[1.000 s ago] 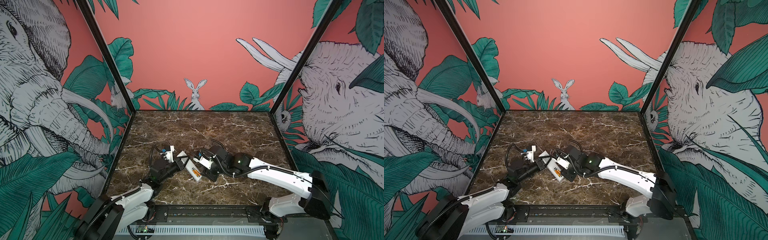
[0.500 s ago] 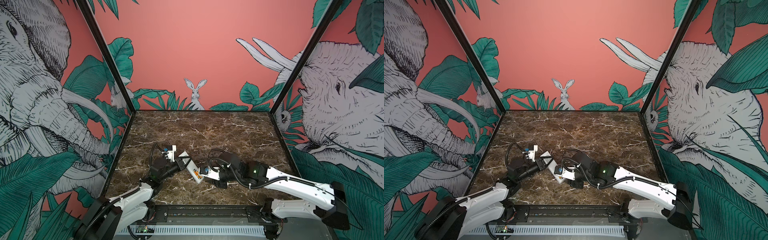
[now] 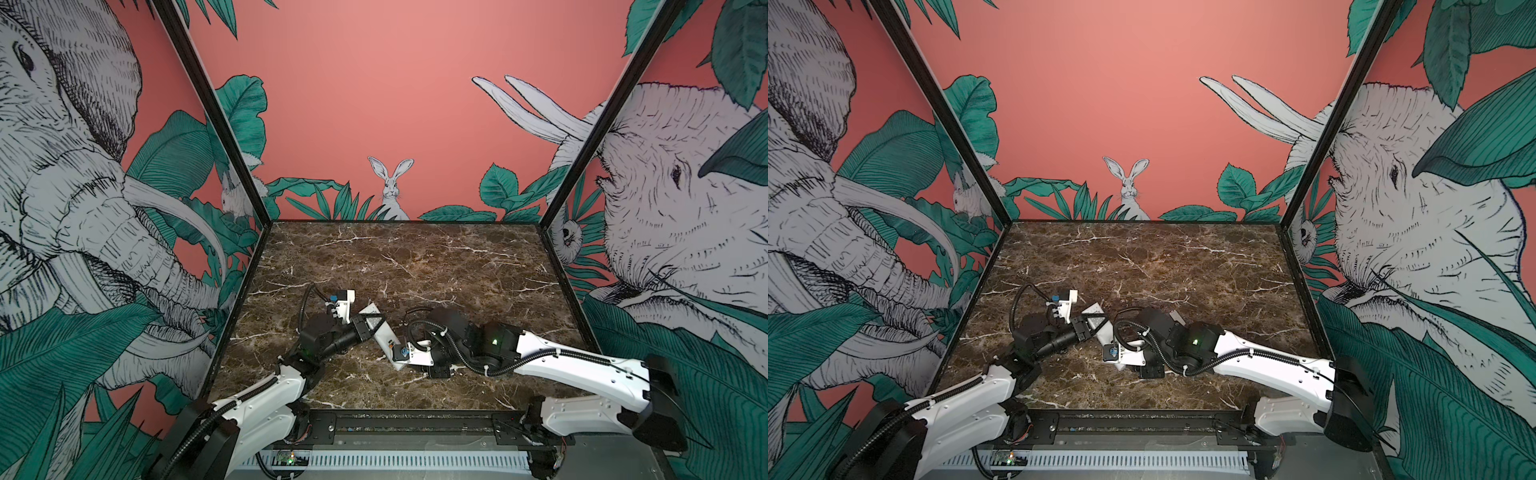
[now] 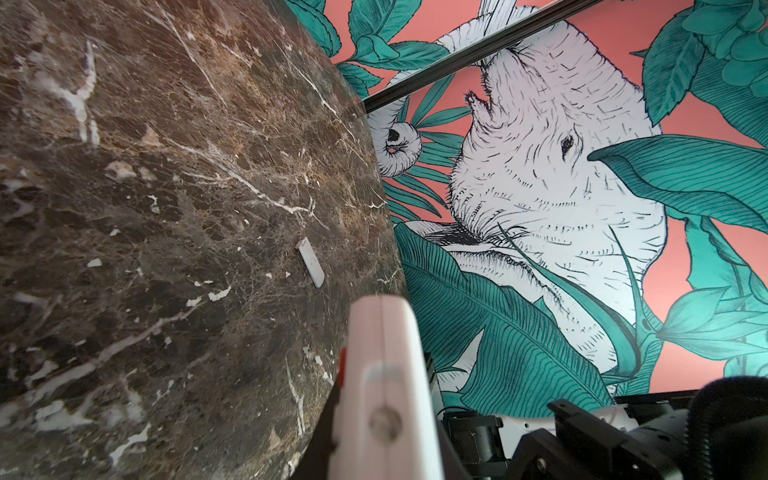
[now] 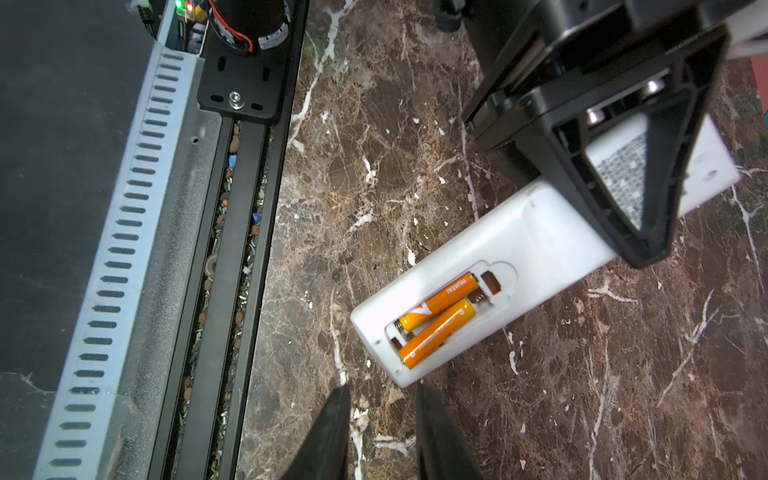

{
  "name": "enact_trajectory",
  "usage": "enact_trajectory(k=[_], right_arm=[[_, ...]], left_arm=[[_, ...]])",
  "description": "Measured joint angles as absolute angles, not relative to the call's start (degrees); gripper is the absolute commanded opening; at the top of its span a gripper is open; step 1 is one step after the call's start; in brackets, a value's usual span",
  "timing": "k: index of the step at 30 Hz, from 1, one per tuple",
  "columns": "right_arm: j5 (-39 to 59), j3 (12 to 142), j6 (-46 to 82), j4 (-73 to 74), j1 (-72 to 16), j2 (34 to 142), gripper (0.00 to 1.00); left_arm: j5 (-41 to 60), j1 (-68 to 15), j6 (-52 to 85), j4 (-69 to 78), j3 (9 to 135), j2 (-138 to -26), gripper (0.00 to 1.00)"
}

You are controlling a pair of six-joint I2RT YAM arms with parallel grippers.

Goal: Load the batteries into the remote control
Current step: 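Press the second battery down into the compartment with the right fingertips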

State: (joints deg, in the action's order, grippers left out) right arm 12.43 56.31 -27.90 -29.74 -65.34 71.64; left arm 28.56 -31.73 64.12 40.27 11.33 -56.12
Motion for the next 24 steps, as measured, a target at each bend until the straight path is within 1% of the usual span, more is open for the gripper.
enact_trajectory(k=[11, 24], right_arm=[[11.29, 56.31, -29.89, -27.57, -65.39, 73.63, 0.22], [9.8, 56.31, -30.72, -26.96, -65.39, 75.81, 0.22]], left_arm=[[29.63, -31.73, 64.51, 40.32, 11.33, -56.69, 0.0], [29.82, -31.73, 64.88, 40.58, 11.33, -56.71, 0.0]])
